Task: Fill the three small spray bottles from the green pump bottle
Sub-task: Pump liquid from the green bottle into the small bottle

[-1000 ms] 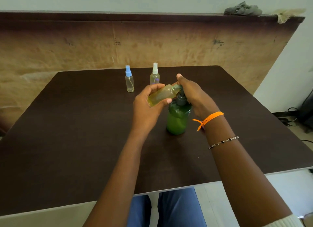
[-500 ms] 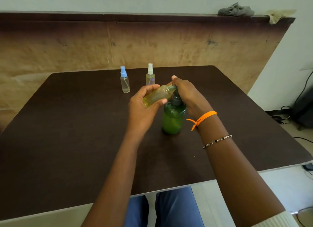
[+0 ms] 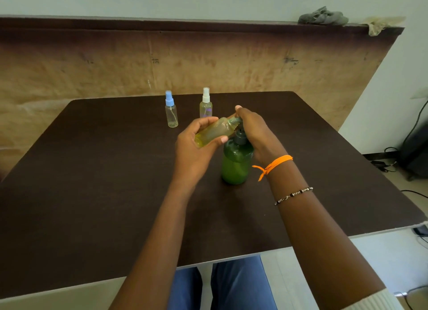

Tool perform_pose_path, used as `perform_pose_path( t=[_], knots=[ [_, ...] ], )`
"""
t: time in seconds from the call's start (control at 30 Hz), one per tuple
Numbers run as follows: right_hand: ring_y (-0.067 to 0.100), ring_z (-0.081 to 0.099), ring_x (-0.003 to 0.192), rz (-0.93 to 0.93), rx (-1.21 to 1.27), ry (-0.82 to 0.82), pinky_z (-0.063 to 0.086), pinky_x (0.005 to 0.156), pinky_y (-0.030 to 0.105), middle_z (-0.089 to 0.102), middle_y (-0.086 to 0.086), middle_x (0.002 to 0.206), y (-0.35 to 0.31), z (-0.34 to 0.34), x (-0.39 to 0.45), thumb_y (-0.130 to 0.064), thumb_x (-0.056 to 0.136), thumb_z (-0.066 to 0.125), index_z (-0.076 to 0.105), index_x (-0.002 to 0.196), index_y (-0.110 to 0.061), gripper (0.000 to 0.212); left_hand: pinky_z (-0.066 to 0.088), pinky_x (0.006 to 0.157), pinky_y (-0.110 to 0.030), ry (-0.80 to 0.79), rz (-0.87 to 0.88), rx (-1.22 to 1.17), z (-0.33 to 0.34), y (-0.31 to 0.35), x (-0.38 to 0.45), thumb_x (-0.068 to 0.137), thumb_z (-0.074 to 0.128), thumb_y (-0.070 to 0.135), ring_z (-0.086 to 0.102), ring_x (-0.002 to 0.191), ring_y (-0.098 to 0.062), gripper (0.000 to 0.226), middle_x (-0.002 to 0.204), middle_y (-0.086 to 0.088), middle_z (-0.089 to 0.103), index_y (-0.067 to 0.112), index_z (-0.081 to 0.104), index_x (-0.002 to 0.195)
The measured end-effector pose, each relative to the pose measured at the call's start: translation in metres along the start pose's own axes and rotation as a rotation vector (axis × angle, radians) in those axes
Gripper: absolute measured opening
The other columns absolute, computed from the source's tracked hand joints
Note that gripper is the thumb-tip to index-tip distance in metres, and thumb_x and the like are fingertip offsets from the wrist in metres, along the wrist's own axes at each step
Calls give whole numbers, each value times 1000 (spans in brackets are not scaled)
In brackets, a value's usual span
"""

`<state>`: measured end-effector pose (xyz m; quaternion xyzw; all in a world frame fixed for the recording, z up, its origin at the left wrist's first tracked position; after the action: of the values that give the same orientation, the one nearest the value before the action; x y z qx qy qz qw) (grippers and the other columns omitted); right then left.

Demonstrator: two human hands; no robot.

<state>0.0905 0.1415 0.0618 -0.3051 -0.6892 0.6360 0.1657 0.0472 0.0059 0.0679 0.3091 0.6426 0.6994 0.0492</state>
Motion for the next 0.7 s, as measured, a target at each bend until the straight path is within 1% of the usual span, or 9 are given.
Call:
perform_pose_path(
  t=[0.07, 0.17, 0.27, 0.33, 0.4, 0.53, 0.6, 0.63, 0.7],
  knots=[
    [19, 53, 69, -9, -38, -1, 42, 69, 29, 57, 7, 74, -2, -2, 0, -33, 99, 34, 55, 70, -13, 41, 48, 78, -11, 0, 3, 0, 0, 1, 0, 74, 75, 1, 62, 86, 8, 37, 95, 15, 66, 20, 64, 103],
    [17, 46, 56, -105, -9, 74, 39, 53, 23, 51, 8, 62, -3, -5, 2, -20, 98, 32, 53, 64, -11, 41, 47, 77, -10, 6, 3, 6, 1, 0, -2, 74, 74, 0, 62, 85, 9, 36, 95, 15, 66, 19, 64, 103],
    [18, 43, 54, -154, -38, 132, 36, 58, 27, 48, 6, 54, -1, -6, 4, -10, 91, 35, 50, 56, -11, 37, 47, 77, -9, 21, -18, 12, 0, -4, -3, 74, 75, 1, 62, 85, 8, 37, 95, 14, 66, 18, 65, 105],
    [18, 41, 54, -139, -53, 114, 35, 55, 25, 46, 6, 55, -2, -4, 3, -9, 88, 35, 49, 60, -9, 32, 47, 78, -10, 16, -16, 20, -1, -4, -3, 74, 75, 1, 62, 86, 7, 36, 96, 13, 66, 18, 65, 104],
    [18, 40, 54, -90, -33, 65, 33, 50, 23, 44, 7, 60, -3, -1, 1, -11, 91, 35, 49, 69, -8, 26, 48, 80, -12, 8, -16, 27, -1, -1, -3, 74, 75, 2, 62, 86, 7, 36, 96, 15, 66, 20, 64, 103],
    [17, 46, 60, -8, -53, 30, 37, 63, 29, 51, 6, 68, -5, -2, 1, -25, 97, 36, 50, 70, -13, 33, 50, 83, -16, 7, -4, 36, -2, 2, 0, 74, 75, 3, 62, 89, 4, 36, 98, 12, 67, 19, 64, 105],
    [17, 45, 58, -27, -14, 57, 37, 59, 28, 50, 6, 66, -4, -3, 1, -22, 96, 36, 49, 68, -12, 33, 49, 82, -14, 8, -6, 30, -1, 1, -1, 74, 75, 3, 62, 88, 6, 36, 97, 13, 66, 20, 64, 104],
    [18, 44, 57, -50, 8, 83, 36, 58, 28, 48, 6, 62, -3, -4, 1, -19, 94, 36, 49, 65, -12, 33, 49, 81, -13, 8, -6, 30, 0, 0, -1, 74, 75, 3, 62, 88, 6, 36, 97, 14, 66, 20, 64, 104],
    [22, 43, 60, -96, -20, 155, 37, 61, 31, 46, 5, 57, 0, -5, 1, -22, 82, 39, 48, 57, -14, 27, 48, 81, -12, 16, -6, 38, 0, -2, -1, 73, 75, 2, 62, 87, 7, 37, 96, 15, 66, 21, 64, 103]
  ],
)
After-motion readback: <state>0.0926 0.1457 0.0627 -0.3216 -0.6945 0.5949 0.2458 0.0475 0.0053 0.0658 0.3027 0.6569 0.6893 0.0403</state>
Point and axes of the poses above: each hand's wrist, its own x-axis towards the middle knuckle, its own z-axis out of the palm, y = z × x, the point moved 8 cm from there along x, towards the middle knuckle
